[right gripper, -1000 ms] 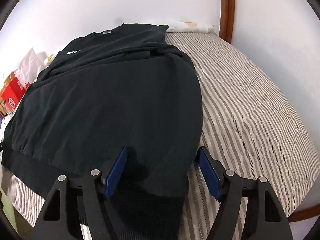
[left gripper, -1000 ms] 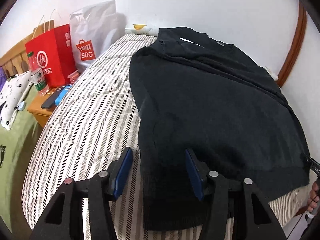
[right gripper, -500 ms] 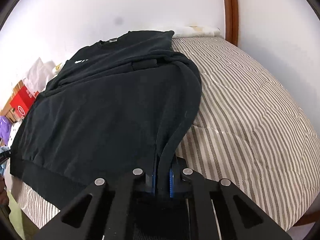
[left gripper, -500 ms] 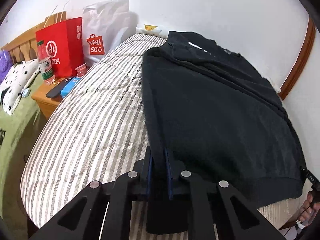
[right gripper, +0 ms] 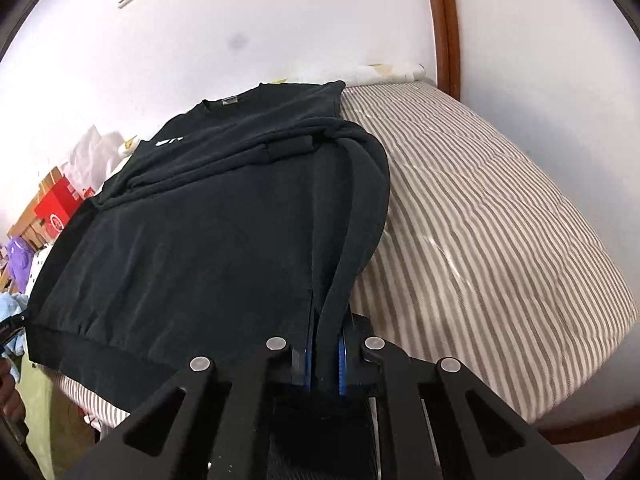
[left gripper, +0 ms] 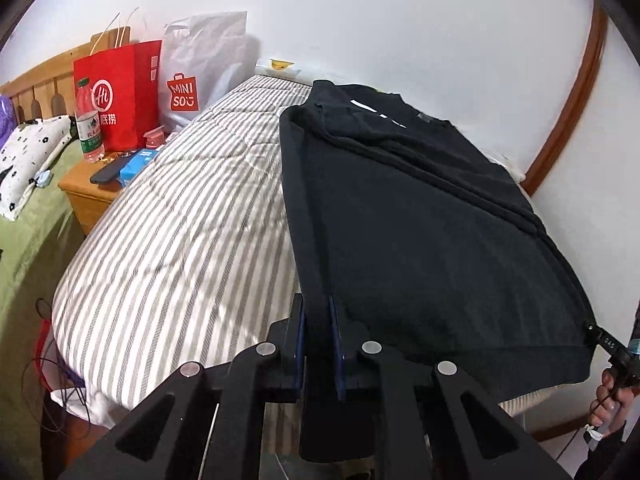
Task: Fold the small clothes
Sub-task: 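Close the right gripper on the hem while the left gripper grasps the hem, then lift the hem with both grippers and fold it over toward the collar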
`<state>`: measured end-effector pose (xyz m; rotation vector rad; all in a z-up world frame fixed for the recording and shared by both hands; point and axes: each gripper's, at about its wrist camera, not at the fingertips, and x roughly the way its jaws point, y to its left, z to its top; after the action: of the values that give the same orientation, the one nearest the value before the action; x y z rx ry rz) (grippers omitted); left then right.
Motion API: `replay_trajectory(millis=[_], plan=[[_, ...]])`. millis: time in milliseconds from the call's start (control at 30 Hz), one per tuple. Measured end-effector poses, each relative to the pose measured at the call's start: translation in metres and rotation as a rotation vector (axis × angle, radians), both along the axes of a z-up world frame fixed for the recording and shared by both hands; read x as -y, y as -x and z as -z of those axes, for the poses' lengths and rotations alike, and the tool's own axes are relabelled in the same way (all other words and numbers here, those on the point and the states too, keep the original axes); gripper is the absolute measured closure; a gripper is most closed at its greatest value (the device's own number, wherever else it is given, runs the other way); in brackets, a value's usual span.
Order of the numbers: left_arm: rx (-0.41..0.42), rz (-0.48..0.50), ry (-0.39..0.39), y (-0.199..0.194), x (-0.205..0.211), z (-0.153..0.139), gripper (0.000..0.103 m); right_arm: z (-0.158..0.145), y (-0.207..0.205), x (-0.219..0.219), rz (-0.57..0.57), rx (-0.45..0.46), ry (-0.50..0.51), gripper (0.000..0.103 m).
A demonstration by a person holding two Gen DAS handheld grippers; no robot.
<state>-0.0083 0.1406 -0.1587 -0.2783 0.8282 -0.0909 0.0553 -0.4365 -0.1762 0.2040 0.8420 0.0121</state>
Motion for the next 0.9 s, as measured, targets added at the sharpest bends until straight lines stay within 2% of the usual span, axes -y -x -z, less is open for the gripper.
replay_trajectory(millis=[200,300,400,767,900], plan=[[0.041,0.017,0.041,0.003,-0.005,-0.008,0.092,-0.005,0.006,0.001,-0.006,0.015,0.008,0.095],[0.068,0.02,0.064,-0.005,-0.009,-0.02,0.092,-0.021,0.002,0.0,-0.014,0.051,-0.018,0.094],[0.103,0.025,0.054,-0.019,-0.009,-0.035,0.092,-0.042,-0.005,-0.005,-0.036,0.107,-0.033,0.094],[0.21,-0.004,0.037,-0.107,-0.015,-0.083,0.092,-0.102,-0.065,-0.003,-0.048,0.262,-0.093,0.094],[0.233,-0.009,-0.008,-0.147,-0.009,-0.095,0.092,-0.115,-0.102,-0.002,-0.043,0.298,-0.084,0.094]])
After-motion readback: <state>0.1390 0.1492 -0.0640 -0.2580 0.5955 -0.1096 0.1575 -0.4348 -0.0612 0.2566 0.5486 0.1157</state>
